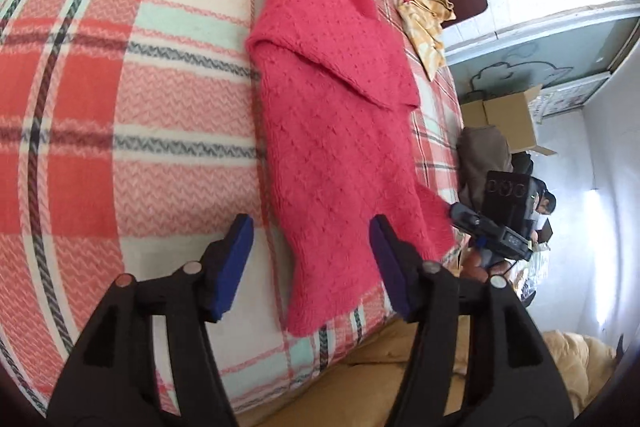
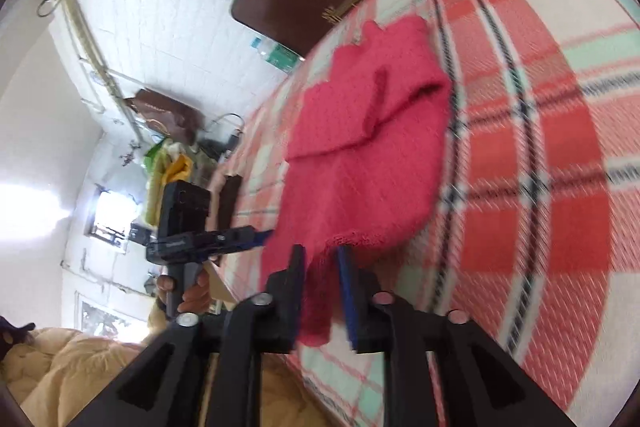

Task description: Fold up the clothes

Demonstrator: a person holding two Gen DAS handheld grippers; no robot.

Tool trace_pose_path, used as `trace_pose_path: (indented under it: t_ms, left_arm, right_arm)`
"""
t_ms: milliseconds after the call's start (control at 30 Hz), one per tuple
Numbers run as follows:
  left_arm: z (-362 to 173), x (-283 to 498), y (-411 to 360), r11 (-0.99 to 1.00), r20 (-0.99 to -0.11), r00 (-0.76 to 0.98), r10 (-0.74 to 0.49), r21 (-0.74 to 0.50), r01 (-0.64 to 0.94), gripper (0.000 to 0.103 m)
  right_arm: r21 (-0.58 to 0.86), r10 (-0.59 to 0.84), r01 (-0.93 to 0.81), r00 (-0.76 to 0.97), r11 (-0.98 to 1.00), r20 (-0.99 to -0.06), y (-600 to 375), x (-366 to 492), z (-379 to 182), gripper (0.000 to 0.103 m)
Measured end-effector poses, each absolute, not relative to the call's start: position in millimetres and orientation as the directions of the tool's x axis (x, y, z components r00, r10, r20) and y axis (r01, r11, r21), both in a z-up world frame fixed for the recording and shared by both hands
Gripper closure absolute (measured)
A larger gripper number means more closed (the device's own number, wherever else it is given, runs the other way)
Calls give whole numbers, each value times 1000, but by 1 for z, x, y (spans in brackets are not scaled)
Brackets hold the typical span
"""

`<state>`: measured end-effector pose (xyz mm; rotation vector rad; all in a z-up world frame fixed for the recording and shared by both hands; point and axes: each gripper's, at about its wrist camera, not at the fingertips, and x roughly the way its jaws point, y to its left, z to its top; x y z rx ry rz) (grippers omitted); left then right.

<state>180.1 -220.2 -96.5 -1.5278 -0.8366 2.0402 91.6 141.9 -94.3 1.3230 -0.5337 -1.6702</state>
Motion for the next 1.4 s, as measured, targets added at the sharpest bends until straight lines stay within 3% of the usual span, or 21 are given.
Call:
trace_pose_path:
  t_ms: [33, 67, 400, 467, 500, 533, 567, 633, 833, 1200, 1300, 1400]
  left_arm:
    - [-96, 184, -220, -717, -685, -285, 670, -697, -11, 35]
    - [-96, 188, -218, -711, -678, -282, 679, -703, -23, 33]
    - [-104, 191, -188, -678, -656, -196, 729, -732, -72, 33]
    - [-105, 187, -188, -665, -644, -204, 737, -745, -50, 42]
    - [-107, 186, -188, -672, -653, -199, 731, -740, -37, 59]
    - [-110, 184, -186, -684, -668, -189, 720, -730, -24, 73]
    - [-112, 183, -187, -693, -679, -184, 710, -721, -11, 77]
    - [-114, 181, -191, -686, -677, -183, 713, -728, 22, 84]
    - [-109, 171, -202, -555, -558, -204, 804, -828, 78, 87]
    - [-74, 125, -223, -372, -376, -293, 879, -926, 71, 87]
    - [-65, 114, -227, -413, -406, -316, 858, -909, 47, 87]
    - [-61, 119, -226, -511, -489, -312, 815, -859, 10, 86]
  right_arm:
    - [768, -830, 374, -10, -520, -558, 145, 94, -98, 59]
    - [760, -817, 363, -5, -539, -577, 148, 97, -101, 55]
    - [740, -802, 412, 35, -533, -597, 130, 115, -110, 50]
    - [717, -791, 439, 25, -541, -612, 122, 119, -111, 61]
    - [706, -783, 448, 21, -549, -622, 119, 120, -113, 66]
    - [696, -775, 450, 16, -559, -632, 116, 121, -115, 78]
    - [694, -770, 444, 14, -567, -638, 116, 121, -117, 86]
    - [727, -788, 402, 22, -557, -616, 120, 117, -122, 89]
    - [830, -889, 363, 11, -423, -458, 132, 103, -103, 94]
    - [890, -952, 343, -51, -302, -303, 129, 47, -72, 94]
    - [891, -949, 327, -79, -315, -307, 127, 25, -70, 94]
    - [852, -918, 351, -71, -388, -389, 125, 19, -67, 91]
